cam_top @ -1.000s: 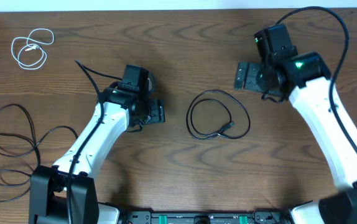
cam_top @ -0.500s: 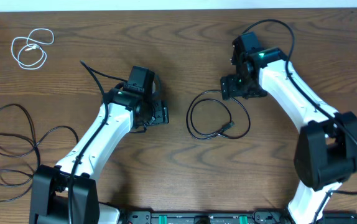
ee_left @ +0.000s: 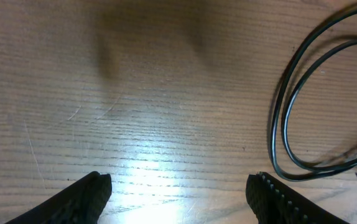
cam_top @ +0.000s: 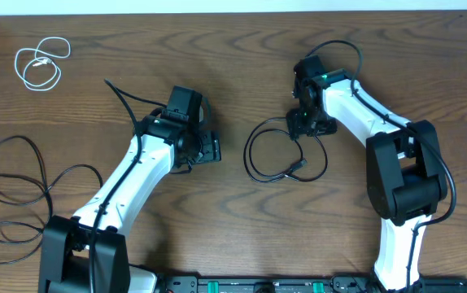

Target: Untangle cables

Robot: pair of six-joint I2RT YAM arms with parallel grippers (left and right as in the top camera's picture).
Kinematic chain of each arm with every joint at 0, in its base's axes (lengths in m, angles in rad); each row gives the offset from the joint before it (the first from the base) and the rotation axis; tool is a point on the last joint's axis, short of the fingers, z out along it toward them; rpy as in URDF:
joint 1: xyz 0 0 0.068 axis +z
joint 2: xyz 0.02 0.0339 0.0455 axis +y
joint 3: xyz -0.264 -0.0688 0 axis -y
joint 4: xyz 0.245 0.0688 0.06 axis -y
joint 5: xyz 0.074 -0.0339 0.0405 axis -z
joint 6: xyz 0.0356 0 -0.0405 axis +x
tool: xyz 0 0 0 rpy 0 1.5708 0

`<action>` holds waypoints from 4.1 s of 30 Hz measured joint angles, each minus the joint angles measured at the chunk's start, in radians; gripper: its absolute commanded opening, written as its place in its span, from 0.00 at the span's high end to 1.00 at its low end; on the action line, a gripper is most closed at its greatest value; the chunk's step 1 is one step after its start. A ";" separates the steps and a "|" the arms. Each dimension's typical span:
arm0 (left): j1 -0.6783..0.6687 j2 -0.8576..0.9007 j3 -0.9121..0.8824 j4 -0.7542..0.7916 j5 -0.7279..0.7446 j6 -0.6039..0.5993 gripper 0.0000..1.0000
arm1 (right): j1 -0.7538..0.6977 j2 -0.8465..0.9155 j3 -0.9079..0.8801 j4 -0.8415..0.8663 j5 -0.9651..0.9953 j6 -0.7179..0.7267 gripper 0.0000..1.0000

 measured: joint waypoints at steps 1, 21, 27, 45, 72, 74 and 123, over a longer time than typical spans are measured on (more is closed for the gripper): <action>0.000 0.000 0.000 0.000 0.000 0.000 0.25 | 0.002 0.000 0.000 0.006 0.000 -0.002 0.72; 0.000 0.000 0.000 0.011 -0.003 0.000 0.25 | 0.005 -0.136 0.190 -0.270 -0.227 -0.002 0.99; 0.000 0.000 0.000 0.004 -0.003 0.000 0.25 | 0.005 -0.369 0.235 -0.237 -0.401 -0.002 0.99; 0.000 0.000 0.000 0.001 0.046 -0.014 0.25 | 0.006 -0.963 0.249 0.098 -0.345 0.249 0.99; -0.001 0.000 -0.001 0.072 0.309 0.057 0.25 | 0.006 -0.787 0.253 -0.510 0.064 0.328 0.98; -0.001 0.000 -0.001 0.073 0.311 0.057 0.25 | 0.006 -0.765 0.253 -0.545 0.106 0.328 0.98; 0.000 0.000 -0.001 0.000 -0.005 -0.153 0.25 | 0.047 -0.123 0.253 0.118 -0.518 0.477 0.77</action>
